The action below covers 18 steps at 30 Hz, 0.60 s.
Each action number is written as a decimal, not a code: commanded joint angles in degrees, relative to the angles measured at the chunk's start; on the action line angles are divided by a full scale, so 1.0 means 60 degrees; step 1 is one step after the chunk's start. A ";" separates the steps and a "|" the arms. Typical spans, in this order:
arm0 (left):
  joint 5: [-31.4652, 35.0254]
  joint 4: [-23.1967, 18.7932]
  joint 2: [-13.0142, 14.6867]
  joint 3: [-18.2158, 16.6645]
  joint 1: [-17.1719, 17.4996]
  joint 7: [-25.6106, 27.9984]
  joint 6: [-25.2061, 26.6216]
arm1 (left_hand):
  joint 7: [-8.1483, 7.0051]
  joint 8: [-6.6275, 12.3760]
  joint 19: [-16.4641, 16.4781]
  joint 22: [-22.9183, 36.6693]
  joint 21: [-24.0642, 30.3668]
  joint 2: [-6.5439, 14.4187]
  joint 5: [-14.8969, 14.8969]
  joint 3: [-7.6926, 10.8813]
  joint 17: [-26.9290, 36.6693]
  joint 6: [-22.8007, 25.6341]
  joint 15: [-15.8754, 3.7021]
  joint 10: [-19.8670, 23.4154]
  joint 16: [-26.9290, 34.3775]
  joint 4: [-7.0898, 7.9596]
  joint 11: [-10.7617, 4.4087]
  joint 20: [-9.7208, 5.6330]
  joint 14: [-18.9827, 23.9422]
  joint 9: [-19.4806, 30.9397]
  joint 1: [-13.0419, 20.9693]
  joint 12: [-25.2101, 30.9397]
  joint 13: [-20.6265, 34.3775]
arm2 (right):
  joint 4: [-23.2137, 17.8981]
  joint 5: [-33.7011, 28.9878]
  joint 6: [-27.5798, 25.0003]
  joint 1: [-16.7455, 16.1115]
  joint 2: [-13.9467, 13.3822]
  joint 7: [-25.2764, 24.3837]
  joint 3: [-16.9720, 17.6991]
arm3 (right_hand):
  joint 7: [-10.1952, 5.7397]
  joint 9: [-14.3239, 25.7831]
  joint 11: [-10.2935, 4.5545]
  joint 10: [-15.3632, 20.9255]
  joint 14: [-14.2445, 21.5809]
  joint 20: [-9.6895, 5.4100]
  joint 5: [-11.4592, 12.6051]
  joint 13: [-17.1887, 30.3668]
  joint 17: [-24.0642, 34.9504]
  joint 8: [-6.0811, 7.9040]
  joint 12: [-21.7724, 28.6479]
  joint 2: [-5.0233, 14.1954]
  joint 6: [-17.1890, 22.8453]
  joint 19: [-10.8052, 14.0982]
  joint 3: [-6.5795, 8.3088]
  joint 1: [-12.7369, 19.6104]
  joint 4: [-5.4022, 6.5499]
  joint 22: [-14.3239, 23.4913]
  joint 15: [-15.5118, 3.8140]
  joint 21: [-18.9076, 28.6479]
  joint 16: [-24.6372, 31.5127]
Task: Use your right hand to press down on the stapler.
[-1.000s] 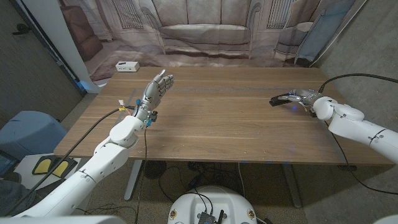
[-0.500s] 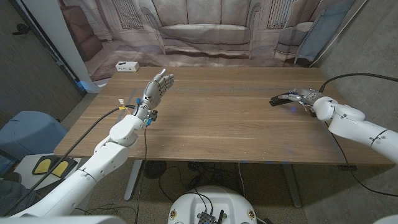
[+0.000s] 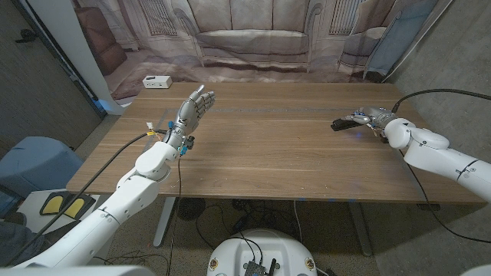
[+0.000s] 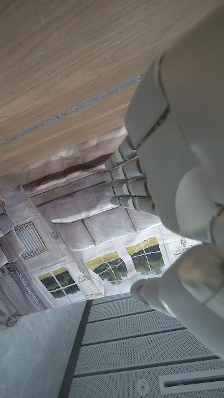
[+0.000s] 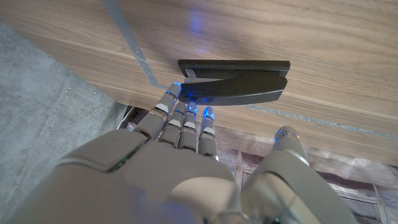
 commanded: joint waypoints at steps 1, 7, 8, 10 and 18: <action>-0.0044 0.0081 -0.0021 -0.0004 0.0001 -0.0057 -0.0057 | 0.0019 -0.0008 0.0012 0.0048 -0.0036 0.0063 -0.0011 0.0005 0.0053 0.0094 0.0012 0.0022 0.0005 -0.0035 -0.0014 0.0071 0.0074 0.0041 0.0031 -0.0004 0.0046 | -0.0273 -0.0137 -0.0102 -0.0135 -0.0080 -0.0208 0.0122 | -0.0022 0.0027 -0.0054 0.0001 0.0017 0.0065 -0.0022 0.0011 0.0022 -0.0011 -0.0015 0.0101 -0.0048 -0.0012 0.0074 0.0062 0.0028 0.0022 0.0036 -0.0020 -0.0005; -0.0047 0.0123 -0.0021 0.0009 -0.0033 -0.0105 -0.0075 | 0.0027 -0.0004 0.0015 0.0048 -0.0035 0.0064 -0.0011 0.0004 0.0053 0.0104 0.0010 0.0019 0.0007 -0.0035 -0.0002 0.0064 0.0078 0.0041 0.0031 -0.0006 0.0046 | -0.0465 -0.0090 -0.0153 -0.0306 -0.0135 -0.0394 0.0270 | -0.0029 0.0027 -0.0039 -0.0006 0.0008 0.0076 -0.0023 0.0011 0.0022 -0.0017 -0.0020 0.0103 -0.0059 -0.0032 0.0077 0.0064 0.0026 0.0022 0.0030 -0.0031 -0.0012; -0.0049 0.0124 -0.0021 0.0009 -0.0036 -0.0108 -0.0075 | 0.0025 -0.0004 0.0013 0.0048 -0.0036 0.0065 -0.0011 0.0004 0.0053 0.0103 0.0012 0.0016 0.0007 -0.0035 0.0001 0.0065 0.0078 0.0041 0.0031 -0.0007 0.0046 | -0.0490 -0.0079 -0.0139 -0.0345 -0.0143 -0.0450 0.0301 | -0.0039 0.0028 -0.0070 -0.0011 0.0010 0.0080 -0.0024 0.0011 0.0022 -0.0019 -0.0023 0.0103 -0.0062 -0.0036 0.0078 0.0064 0.0026 0.0022 0.0043 -0.0033 -0.0012; -0.0052 0.0126 -0.0022 0.0009 -0.0038 -0.0109 -0.0077 | 0.0018 -0.0003 0.0008 0.0048 -0.0038 0.0065 -0.0011 0.0004 0.0053 0.0106 0.0010 0.0016 0.0006 -0.0036 0.0000 0.0070 0.0078 0.0041 0.0031 -0.0008 0.0046 | -0.0541 -0.0010 -0.0095 -0.0430 -0.0155 -0.0553 0.0385 | -0.0040 0.0028 -0.0083 -0.0016 0.0009 0.0085 -0.0025 0.0012 0.0023 -0.0019 -0.0025 0.0103 -0.0062 -0.0035 0.0078 0.0062 0.0027 0.0023 0.0043 -0.0033 -0.0013; -0.0063 0.0139 -0.0014 0.0013 -0.0058 -0.0147 -0.0087 | 0.0016 -0.0007 0.0013 0.0048 -0.0037 0.0067 -0.0011 0.0001 0.0053 0.0098 0.0009 0.0007 0.0005 -0.0037 -0.0006 0.0065 0.0075 0.0041 0.0031 -0.0013 0.0046 | -0.0722 0.0139 0.0207 -0.0794 -0.0140 -0.1183 0.0689 | -0.0064 0.0029 -0.0184 -0.0086 -0.0003 0.0091 -0.0031 0.0018 0.0025 -0.0228 -0.0056 0.0095 -0.0704 -0.0039 0.0089 0.0071 0.0013 0.0024 0.0050 -0.0042 -0.0030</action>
